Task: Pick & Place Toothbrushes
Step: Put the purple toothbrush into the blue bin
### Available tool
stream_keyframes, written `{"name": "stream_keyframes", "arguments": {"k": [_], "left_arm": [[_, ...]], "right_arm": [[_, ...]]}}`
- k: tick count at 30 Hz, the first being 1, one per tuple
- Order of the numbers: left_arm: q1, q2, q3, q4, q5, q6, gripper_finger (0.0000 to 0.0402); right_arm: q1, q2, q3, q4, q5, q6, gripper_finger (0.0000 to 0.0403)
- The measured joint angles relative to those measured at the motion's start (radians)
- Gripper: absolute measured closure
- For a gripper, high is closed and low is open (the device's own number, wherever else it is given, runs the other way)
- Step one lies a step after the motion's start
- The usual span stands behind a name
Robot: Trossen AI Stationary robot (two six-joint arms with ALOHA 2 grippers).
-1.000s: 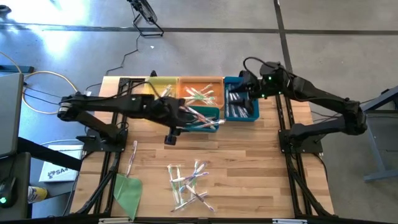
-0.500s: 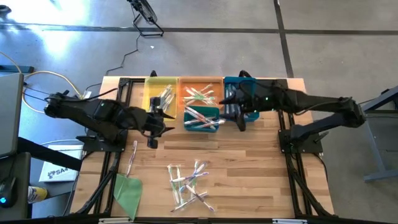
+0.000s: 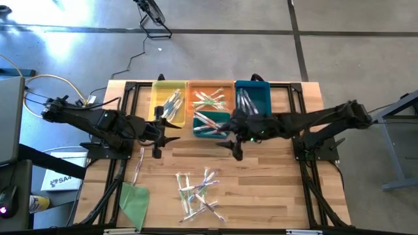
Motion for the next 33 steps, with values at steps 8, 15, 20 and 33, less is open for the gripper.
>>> {"name": "stream_keyframes", "arguments": {"k": [8, 15, 20, 33], "left_arm": [[0.0, -0.071, -0.104, 0.204, 0.01, 0.078, 0.0245], [0.002, -0.079, -0.12, 0.24, 0.01, 0.083, 0.0245], [0.002, -0.078, -0.12, 0.242, 0.009, 0.081, 0.0245], [0.003, -0.068, -0.121, 0.208, 0.009, 0.092, 0.0245]], "right_arm": [[0.07, 0.073, 0.0, 0.002, 0.024, 0.028, 0.0145], [0.106, 0.118, 0.0, -0.029, -0.083, -0.033, 0.0145], [0.116, 0.156, 0.0, -0.058, -0.19, -0.034, 0.0145], [0.163, 0.35, 0.0, 0.013, -0.199, -0.068, 0.0145]]}}
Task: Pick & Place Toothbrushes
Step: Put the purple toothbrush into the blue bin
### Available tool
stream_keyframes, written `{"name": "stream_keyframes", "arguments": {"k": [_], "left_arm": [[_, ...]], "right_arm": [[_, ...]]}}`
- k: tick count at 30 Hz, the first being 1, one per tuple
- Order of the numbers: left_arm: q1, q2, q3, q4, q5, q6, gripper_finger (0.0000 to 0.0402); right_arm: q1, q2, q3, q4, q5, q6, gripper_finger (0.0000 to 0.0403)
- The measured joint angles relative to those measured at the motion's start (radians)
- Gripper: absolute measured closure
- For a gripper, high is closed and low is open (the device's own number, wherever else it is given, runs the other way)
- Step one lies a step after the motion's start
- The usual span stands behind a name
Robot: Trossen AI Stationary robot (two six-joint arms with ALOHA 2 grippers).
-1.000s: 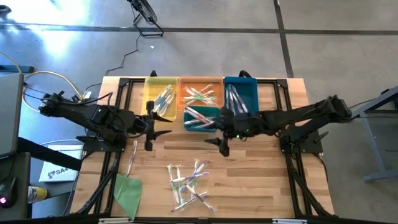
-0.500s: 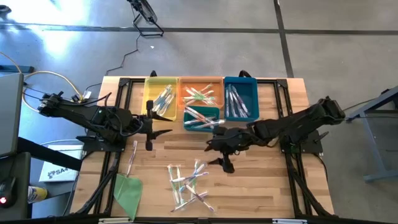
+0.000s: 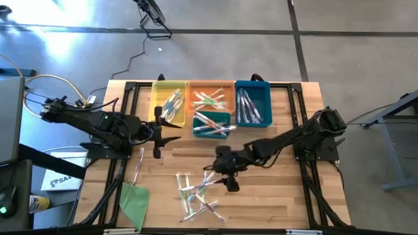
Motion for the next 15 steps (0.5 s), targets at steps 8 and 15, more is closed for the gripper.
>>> {"name": "stream_keyframes", "arguments": {"k": [8, 15], "left_arm": [[0.0, 0.004, 0.001, -0.013, 0.0, 0.0, 0.0245], [0.0, 0.005, 0.001, -0.05, 0.002, -0.007, 0.0245]], "right_arm": [[0.067, 0.117, 0.0, 0.144, 0.047, 0.009, 0.0145], [0.112, 0.199, 0.0, 0.19, 0.151, 0.059, 0.0145]]}}
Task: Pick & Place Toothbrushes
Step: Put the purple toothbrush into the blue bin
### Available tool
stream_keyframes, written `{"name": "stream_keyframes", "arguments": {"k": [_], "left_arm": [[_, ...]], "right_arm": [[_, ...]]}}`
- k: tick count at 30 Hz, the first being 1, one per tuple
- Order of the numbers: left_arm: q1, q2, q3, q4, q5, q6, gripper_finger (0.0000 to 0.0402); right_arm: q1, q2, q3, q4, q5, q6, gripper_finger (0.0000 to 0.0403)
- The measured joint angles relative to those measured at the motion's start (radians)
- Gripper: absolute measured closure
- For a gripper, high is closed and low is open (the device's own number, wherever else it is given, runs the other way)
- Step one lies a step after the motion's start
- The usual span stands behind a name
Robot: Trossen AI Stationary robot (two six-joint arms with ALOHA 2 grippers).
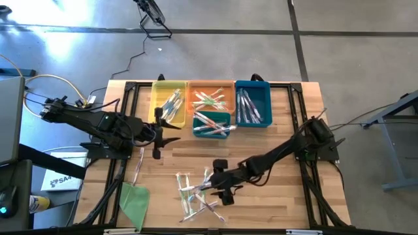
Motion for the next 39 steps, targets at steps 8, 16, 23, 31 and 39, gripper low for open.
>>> {"name": "stream_keyframes", "arguments": {"k": [8, 16, 23, 31, 39], "left_arm": [[0.0, 0.001, 0.0, -0.006, 0.005, 0.0, 0.0245], [0.0, 0.001, 0.0, -0.012, 0.007, 0.0, 0.0245], [0.0, 0.001, 0.0, -0.034, 0.007, -0.001, 0.0245], [0.0, 0.001, 0.0, -0.034, 0.007, -0.001, 0.0245], [0.0, 0.001, 0.0, -0.033, 0.007, -0.001, 0.0245]], "right_arm": [[-0.001, 0.029, 0.0, -0.078, 0.101, 0.036, 0.0145], [-0.007, 0.029, 0.0, -0.173, 0.097, 0.042, 0.0145], [-0.007, 0.029, 0.0, -0.176, 0.096, 0.079, 0.0145], [-0.007, 0.029, 0.0, -0.175, 0.063, 0.079, 0.0145], [-0.007, 0.029, 0.0, -0.175, 0.047, 0.079, 0.0145]]}}
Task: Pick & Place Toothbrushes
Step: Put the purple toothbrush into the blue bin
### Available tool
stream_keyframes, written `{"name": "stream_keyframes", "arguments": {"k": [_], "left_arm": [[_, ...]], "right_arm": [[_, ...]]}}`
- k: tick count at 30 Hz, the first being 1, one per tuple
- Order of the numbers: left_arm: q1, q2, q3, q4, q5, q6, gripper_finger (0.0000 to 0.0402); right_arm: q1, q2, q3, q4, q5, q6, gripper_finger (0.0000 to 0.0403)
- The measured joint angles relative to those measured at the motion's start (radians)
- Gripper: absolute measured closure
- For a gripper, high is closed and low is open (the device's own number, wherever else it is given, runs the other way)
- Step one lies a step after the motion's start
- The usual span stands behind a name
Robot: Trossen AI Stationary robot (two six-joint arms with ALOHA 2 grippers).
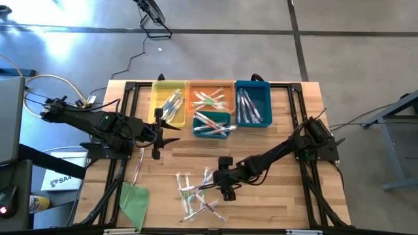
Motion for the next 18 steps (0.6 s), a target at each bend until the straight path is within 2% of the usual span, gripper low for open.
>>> {"name": "stream_keyframes", "arguments": {"k": [9, 18], "left_arm": [[0.0, 0.0, 0.0, 0.0, 0.0, -0.001, 0.0245], [0.0, 0.0, 0.0, -0.016, 0.001, -0.003, 0.0245]], "right_arm": [[0.0, 0.036, 0.001, 0.056, -0.032, 0.0, 0.0147], [0.002, 0.063, 0.0, 0.083, -0.027, 0.008, 0.0205]]}}
